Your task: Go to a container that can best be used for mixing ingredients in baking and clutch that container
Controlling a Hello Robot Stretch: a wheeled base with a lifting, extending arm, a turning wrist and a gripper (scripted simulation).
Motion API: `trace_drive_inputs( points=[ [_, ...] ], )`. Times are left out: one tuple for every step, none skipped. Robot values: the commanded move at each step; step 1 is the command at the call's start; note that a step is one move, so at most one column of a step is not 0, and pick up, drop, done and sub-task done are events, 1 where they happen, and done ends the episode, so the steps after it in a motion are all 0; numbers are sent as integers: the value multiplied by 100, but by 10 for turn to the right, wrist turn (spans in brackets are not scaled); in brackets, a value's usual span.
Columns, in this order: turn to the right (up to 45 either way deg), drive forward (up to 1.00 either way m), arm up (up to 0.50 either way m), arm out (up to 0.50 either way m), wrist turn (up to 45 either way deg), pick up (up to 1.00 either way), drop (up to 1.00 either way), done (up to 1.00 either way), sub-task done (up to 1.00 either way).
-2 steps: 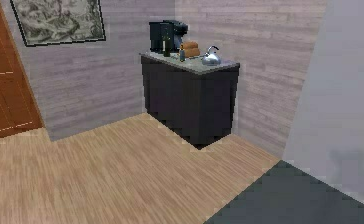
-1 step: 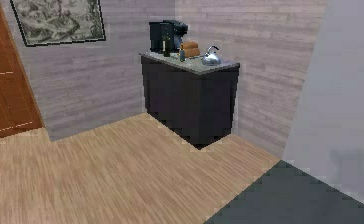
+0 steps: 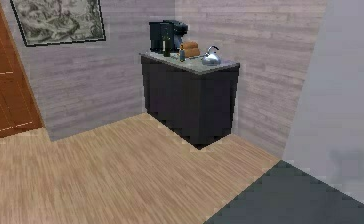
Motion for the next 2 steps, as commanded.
trace_drive_inputs(
  points=[
    [0,0,0,0,0,100,0,0,0],
    [0,0,10,0,0,0,0,0,0]
  ],
)
